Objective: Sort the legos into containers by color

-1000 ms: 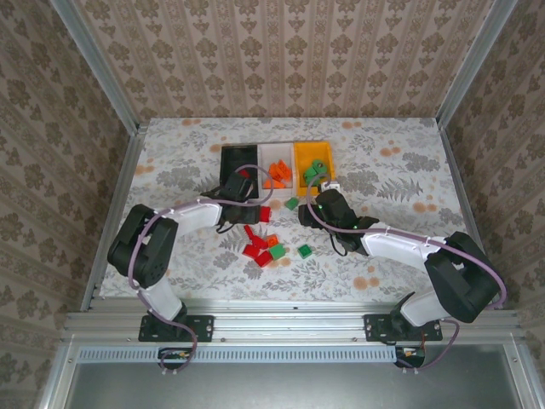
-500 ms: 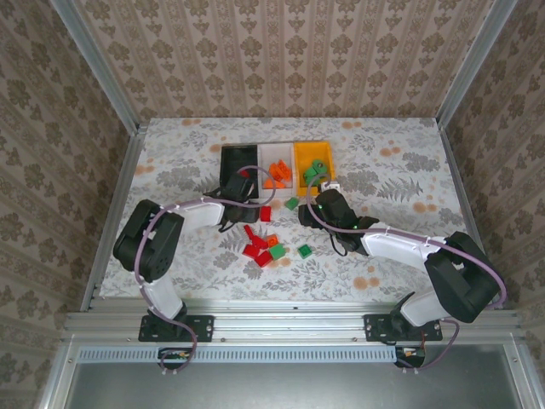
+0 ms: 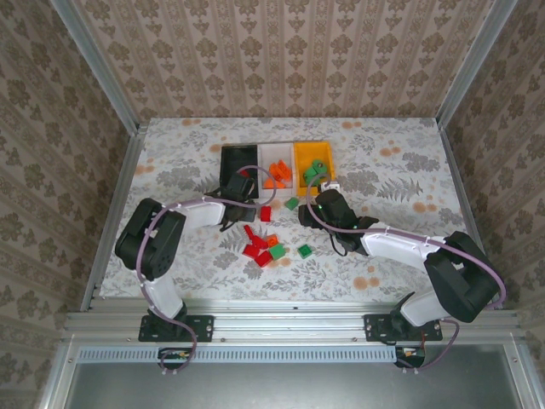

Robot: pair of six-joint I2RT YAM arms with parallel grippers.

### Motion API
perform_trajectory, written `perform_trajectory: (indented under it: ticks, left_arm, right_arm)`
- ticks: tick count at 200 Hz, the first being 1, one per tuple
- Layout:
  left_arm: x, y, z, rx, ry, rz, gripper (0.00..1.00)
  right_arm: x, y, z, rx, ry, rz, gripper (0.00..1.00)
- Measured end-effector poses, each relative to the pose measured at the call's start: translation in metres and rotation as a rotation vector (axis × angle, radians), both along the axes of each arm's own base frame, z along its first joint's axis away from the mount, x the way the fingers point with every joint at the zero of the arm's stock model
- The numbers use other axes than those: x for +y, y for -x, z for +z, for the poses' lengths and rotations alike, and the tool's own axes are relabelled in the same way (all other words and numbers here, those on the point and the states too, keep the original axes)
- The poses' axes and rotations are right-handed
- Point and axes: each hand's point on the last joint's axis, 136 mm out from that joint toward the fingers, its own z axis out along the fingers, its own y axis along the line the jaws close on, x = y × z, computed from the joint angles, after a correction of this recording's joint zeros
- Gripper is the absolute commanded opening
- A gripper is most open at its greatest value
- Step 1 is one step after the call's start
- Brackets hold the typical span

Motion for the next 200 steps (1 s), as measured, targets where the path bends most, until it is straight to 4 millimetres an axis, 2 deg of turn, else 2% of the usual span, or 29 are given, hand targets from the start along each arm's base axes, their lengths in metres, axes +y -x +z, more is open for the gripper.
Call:
perform_trajectory:
  ticks: [21, 35, 45, 60, 74, 88, 102, 117, 142, 156, 168, 186, 200]
  left_arm:
    - [0.001, 0.007, 0.016, -0.001, 0.002, -0.006, 0.23]
    - [0.001, 0.007, 0.041, -0.035, 0.019, -0.006, 0.24]
    - [0.0, 0.0, 0.065, -0.072, 0.031, 0.005, 0.24]
    - [-0.002, -0.026, 0.105, -0.138, 0.059, 0.036, 0.23]
    - [-0.002, -0.061, 0.14, -0.199, 0.088, 0.076, 0.22]
    - [-0.002, -0.092, 0.157, -0.233, 0.103, 0.105, 0.22]
    - [-0.002, -0.115, 0.155, -0.226, 0.1, 0.123, 0.23]
    - [-0.003, -0.131, 0.135, -0.179, 0.086, 0.131, 0.26]
    - [-0.002, -0.136, 0.09, -0.066, 0.045, 0.133, 0.31]
    - [0.0, -0.133, 0.073, -0.017, 0.022, 0.134, 0.36]
    - [0.001, -0.13, 0.066, 0.011, 0.011, 0.137, 0.47]
    - [0.0, -0.129, 0.067, 0.02, 0.01, 0.133, 0.62]
    - [-0.002, -0.131, 0.073, 0.011, 0.025, 0.131, 0.65]
  right_arm:
    - [0.0, 0.0, -0.001, 0.001, 0.001, 0.0, 0.77]
    - [0.0, 0.0, -0.001, 0.002, 0.001, 0.0, 0.77]
    - [0.0, 0.0, -0.002, 0.004, 0.003, 0.0, 0.77]
    - [0.0, 0.0, -0.005, 0.01, 0.007, 0.0, 0.77]
    - [0.0, 0.0, -0.008, 0.017, 0.012, 0.001, 0.78]
    - [0.0, 0.0, -0.008, 0.019, 0.013, 0.0, 0.77]
    - [0.0, 0.0, -0.008, 0.018, 0.013, 0.001, 0.77]
    - [0.0, 0.0, -0.008, 0.019, 0.014, 0.001, 0.77]
    - [0.0, 0.0, -0.009, 0.019, 0.015, 0.001, 0.78]
    - [0.0, 0.0, -0.009, 0.02, 0.015, 0.001, 0.77]
    - [0.0, 0.0, -0.009, 0.02, 0.015, 0.001, 0.77]
    - [0.0, 0.0, -0.009, 0.019, 0.015, 0.001, 0.77]
    - [0.0, 0.0, -0.009, 0.02, 0.015, 0.001, 0.77]
